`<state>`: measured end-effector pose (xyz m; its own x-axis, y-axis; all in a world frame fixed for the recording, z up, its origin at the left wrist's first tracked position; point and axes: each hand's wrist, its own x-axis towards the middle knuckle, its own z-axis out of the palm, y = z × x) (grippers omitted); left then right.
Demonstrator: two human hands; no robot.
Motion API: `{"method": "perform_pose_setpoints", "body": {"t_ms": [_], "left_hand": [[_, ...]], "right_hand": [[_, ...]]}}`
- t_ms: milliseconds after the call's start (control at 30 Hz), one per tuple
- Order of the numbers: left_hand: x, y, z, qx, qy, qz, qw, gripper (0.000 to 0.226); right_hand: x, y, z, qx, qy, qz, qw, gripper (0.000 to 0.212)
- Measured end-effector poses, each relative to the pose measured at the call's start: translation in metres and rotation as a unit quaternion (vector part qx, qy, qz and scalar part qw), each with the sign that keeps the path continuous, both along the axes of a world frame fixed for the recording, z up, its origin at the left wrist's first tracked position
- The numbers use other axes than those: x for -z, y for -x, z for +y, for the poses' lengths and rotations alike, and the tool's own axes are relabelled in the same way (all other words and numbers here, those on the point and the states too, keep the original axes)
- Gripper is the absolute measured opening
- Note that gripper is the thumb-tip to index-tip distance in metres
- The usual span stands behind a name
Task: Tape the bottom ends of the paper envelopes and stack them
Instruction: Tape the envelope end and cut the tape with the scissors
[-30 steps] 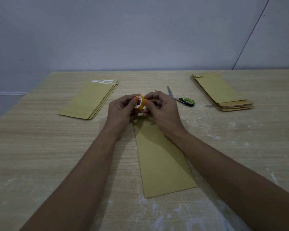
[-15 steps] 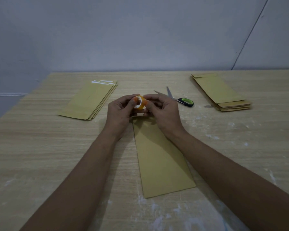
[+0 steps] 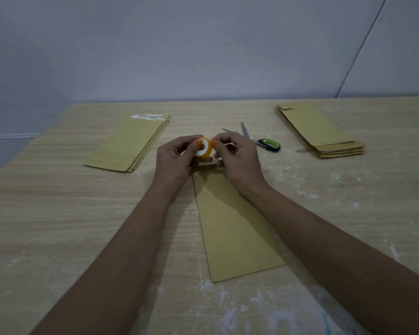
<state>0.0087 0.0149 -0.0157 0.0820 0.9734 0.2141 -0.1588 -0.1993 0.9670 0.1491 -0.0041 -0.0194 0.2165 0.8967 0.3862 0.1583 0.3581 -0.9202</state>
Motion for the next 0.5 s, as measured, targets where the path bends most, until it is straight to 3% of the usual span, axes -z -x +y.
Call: {"method": "perform_pose_setpoints", "body": {"t_ms": [233,500], "left_hand": [[-0.0012,-0.0015,-0.0021,0.015,-0.002,-0.003,1.000,0.013],[0.0005,-0.0044,0.0008,0.025,0.014,0.033,0.999,0.009]], "right_hand": [[0.0084,0.0030,0.0046,0.013,-0.043,-0.150,0.988,0.011],[0.0083,0.0041,0.0037,0.016,-0.016,-0.108,0.994,0.014]]}}
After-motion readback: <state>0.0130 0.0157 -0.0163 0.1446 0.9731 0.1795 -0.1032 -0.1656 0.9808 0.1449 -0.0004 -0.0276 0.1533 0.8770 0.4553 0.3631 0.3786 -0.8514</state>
